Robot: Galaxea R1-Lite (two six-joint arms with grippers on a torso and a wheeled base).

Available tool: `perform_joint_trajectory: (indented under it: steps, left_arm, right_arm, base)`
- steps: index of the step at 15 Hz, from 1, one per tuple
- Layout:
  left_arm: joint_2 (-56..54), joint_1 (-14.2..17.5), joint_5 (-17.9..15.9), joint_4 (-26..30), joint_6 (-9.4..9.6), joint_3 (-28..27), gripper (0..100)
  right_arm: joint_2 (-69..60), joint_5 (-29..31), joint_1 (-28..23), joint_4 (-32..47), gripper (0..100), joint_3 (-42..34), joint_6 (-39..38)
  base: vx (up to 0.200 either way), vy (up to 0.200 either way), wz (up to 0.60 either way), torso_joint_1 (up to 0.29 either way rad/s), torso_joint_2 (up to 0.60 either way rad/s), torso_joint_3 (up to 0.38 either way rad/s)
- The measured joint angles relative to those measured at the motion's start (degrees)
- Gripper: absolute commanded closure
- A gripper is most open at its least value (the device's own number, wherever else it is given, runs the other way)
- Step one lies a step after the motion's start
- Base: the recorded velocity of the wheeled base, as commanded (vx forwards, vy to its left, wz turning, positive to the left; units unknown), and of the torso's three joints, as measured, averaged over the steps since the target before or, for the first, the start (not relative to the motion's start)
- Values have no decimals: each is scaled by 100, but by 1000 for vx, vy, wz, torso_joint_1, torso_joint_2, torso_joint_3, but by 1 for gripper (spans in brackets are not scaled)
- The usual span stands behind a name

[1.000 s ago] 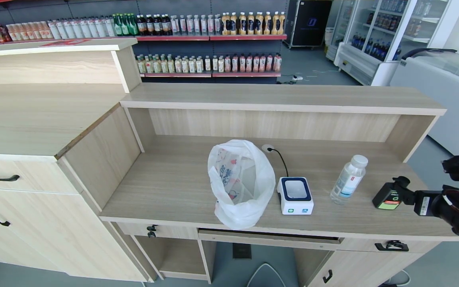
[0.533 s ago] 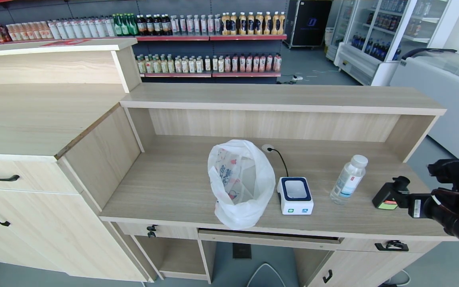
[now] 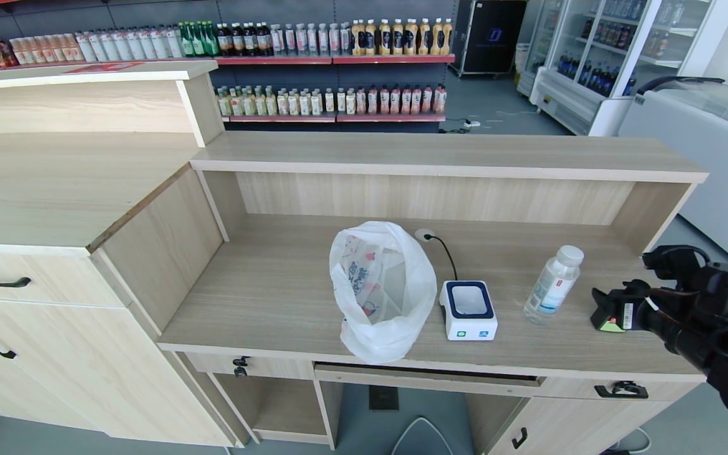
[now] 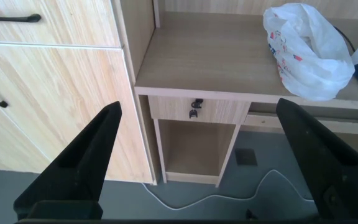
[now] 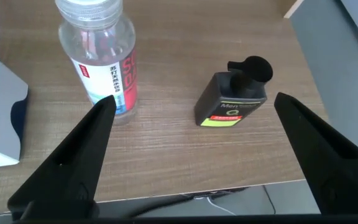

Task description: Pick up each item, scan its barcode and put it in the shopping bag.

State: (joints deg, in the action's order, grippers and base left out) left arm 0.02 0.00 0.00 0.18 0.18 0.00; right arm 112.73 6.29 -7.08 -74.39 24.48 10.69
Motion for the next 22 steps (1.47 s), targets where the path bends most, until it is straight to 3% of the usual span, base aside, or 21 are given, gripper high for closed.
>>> perform_joint_trajectory:
  steps: [13, 22]
  left_arm:
    - [0, 0, 0, 0, 0, 0, 0]
    - [0, 0, 0, 0, 0, 0, 0]
  right_arm:
    - [1298, -145, 599, -211, 0, 1115, 72]
    - [1837, -143, 750, -217, 0, 1723, 52]
  base:
    - [0, 0, 0, 0, 0, 0]
    - [0, 0, 0, 0, 0, 0]
